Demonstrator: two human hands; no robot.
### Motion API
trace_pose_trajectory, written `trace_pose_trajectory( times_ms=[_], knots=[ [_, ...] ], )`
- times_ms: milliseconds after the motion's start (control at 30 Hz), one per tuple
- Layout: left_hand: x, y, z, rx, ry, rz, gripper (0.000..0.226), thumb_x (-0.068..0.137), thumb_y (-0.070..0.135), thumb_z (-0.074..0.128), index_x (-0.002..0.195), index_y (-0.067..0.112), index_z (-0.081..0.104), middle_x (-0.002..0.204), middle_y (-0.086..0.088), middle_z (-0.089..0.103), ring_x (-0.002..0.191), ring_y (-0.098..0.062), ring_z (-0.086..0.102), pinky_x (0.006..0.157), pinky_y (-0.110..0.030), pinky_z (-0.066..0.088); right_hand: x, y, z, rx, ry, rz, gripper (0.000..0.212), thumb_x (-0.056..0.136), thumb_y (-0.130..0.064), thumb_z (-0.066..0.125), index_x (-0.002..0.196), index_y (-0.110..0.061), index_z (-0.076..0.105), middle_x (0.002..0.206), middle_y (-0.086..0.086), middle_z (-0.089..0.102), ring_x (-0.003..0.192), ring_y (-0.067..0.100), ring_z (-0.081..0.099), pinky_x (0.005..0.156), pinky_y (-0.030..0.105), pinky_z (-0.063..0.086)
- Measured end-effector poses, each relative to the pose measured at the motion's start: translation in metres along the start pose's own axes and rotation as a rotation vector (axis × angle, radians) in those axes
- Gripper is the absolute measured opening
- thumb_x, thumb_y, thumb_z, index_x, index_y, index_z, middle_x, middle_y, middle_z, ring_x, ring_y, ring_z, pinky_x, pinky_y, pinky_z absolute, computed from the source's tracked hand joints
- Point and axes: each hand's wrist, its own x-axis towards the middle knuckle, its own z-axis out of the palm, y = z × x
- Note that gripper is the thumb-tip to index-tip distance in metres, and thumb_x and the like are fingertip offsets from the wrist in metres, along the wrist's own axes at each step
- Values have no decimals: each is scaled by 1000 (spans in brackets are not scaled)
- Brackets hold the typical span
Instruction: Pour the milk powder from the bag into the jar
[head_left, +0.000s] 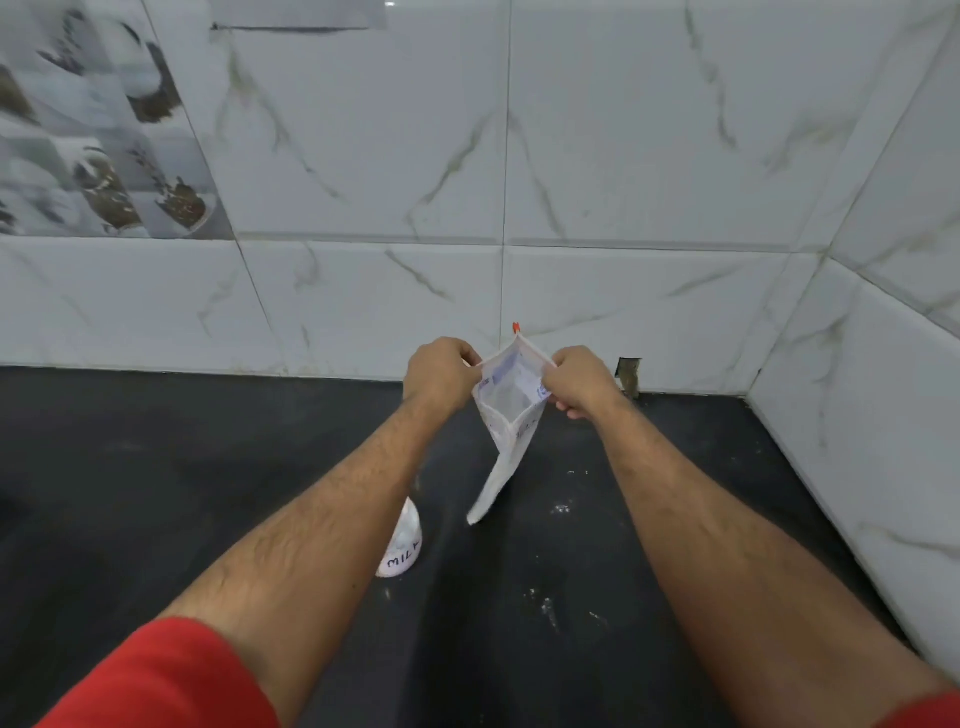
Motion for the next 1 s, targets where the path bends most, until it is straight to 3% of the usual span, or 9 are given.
trace_pose_trajectory(
  times_ms=[100,233,333,400,500,600,733,833,1000],
  knots=[
    [3,-13,-26,-13,28,-7,14,79,13,60,78,21,71,75,-3,75,57,-22,68,66,-35,62,0,-15,-18,15,81,-44,22,86,-8,52,70,-18,63,70,8,69,56,21,60,51,28,52],
    [-1,-30,-45,-113,-5,-48,13,78,11,61,78,19,71,68,1,70,55,-21,66,59,-33,61,-3,-37,-34,75,74,-60,18,87,-7,57,72,-12,65,68,9,66,50,19,50,48,25,43],
    [-7,-44,-44,-195,-93,-64,23,78,9,59,95,17,73,84,2,72,66,-20,65,52,-27,52,-11,-49,-28,-19,-10,-68,18,89,-6,57,72,-9,64,64,11,62,51,22,52,49,26,46],
    [-13,-52,-36,-218,-212,-42,39,82,9,58,120,15,66,107,0,72,80,-21,65,59,-27,52,-19,-49,-16,-112,-21,-61,21,89,-8,55,70,-10,64,58,8,64,55,25,61,53,33,56],
    [-26,-59,-24,-214,-270,6,63,75,23,62,138,17,55,124,-2,68,107,-21,66,89,-36,55,-36,-45,6,-188,-24,-61,24,91,-10,55,71,-13,67,51,5,64,53,23,64,59,37,62],
    [-34,-63,-17,-215,-227,25,48,82,23,66,130,19,62,117,2,70,107,-16,65,97,-35,51,-52,-43,22,-209,-36,-95,25,86,-4,49,77,-10,71,52,6,64,51,23,64,55,33,59],
    [-43,-75,-13,-113,-160,83,21,88,30,62,104,28,76,97,13,75,89,-11,69,78,-31,56,-66,-43,31,-241,-29,-116,26,78,-1,46,73,-12,70,52,7,65,45,22,61,51,30,53],
    [-52,-82,-12,-51,-117,129,18,91,33,59,91,31,76,83,14,75,77,-10,69,72,-35,59,-72,-42,31,-320,76,-117,24,77,0,49,69,-14,66,61,4,66,63,25,63,56,24,42],
    [-69,-88,-10,87,-181,283,29,89,15,53,99,29,77,89,8,76,79,-15,68,74,-41,59,-75,-28,32,-296,240,-133,33,84,-1,48,95,-14,76,92,9,75,82,29,62,69,30,50]
  ],
)
